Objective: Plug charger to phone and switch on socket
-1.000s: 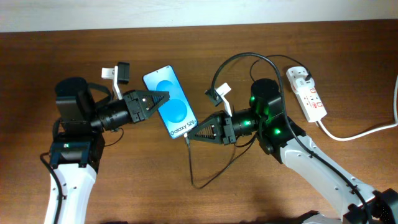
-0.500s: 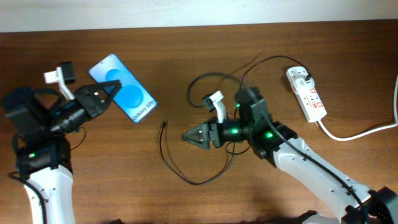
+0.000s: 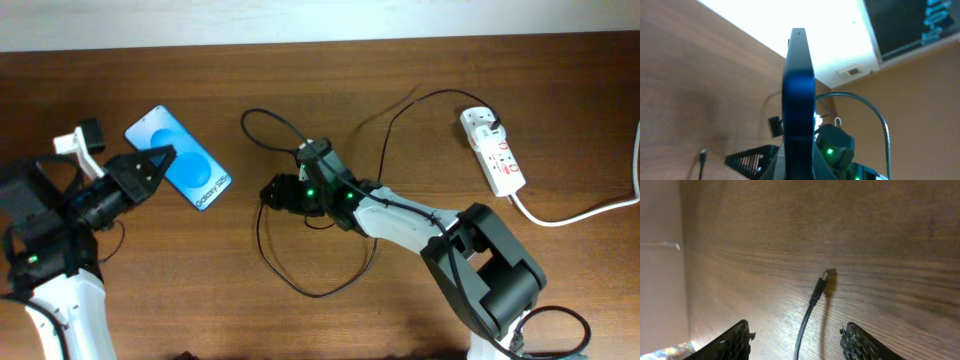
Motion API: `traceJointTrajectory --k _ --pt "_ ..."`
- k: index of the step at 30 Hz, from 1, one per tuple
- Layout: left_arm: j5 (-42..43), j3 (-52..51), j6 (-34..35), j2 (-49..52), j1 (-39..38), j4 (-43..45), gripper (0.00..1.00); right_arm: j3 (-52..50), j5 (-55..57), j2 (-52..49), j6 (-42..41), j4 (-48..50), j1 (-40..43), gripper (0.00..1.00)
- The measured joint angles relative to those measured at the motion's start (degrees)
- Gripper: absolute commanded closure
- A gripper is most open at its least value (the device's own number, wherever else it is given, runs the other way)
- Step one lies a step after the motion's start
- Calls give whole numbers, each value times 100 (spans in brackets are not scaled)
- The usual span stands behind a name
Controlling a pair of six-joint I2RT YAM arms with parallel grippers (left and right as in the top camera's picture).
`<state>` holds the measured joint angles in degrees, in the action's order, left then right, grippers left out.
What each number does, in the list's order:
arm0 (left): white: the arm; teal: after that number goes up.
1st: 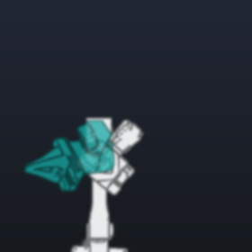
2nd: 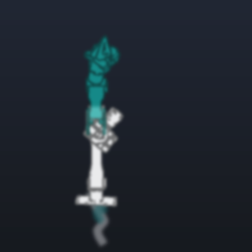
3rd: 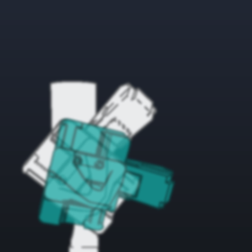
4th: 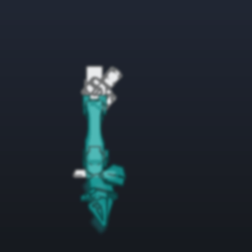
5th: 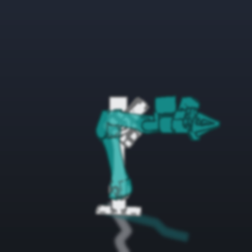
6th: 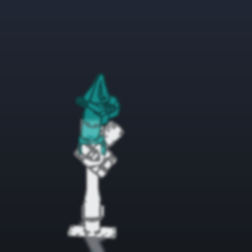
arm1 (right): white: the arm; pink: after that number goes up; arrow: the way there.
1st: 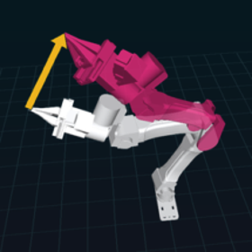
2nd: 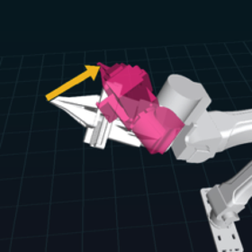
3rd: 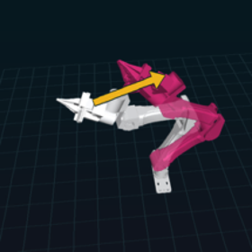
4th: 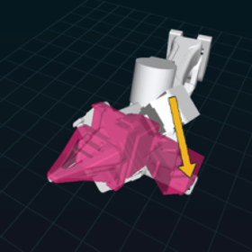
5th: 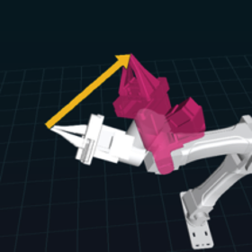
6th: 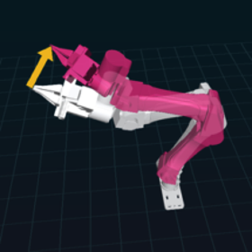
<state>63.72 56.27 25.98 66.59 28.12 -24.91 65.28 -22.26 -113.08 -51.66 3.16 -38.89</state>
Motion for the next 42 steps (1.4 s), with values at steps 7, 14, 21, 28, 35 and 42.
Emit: traceJointTrajectory --k 7,14,21,28,35,42 --pt "-599 -4 -590 7 337 -861 100 0 750 -26 -601 -94 -280 41" --pt "-680 -4 -675 7 337 -1027 100 4 787 -455 -1001 511 -470 48" --pt "-680 -4 -678 7 337 -1115 100 98 811 -675 -1368 686 -608 57" --pt "-680 -4 -675 7 337 -1121 100 225 807 -911 -1495 874 -627 79" --pt "-625 -4 -831 7 337 -1263 100 278 625 -1056 -1366 870 -586 96" --pt "109 -4 -1565 7 341 -1613 100 162 -1690 -994 142 289 76 96"
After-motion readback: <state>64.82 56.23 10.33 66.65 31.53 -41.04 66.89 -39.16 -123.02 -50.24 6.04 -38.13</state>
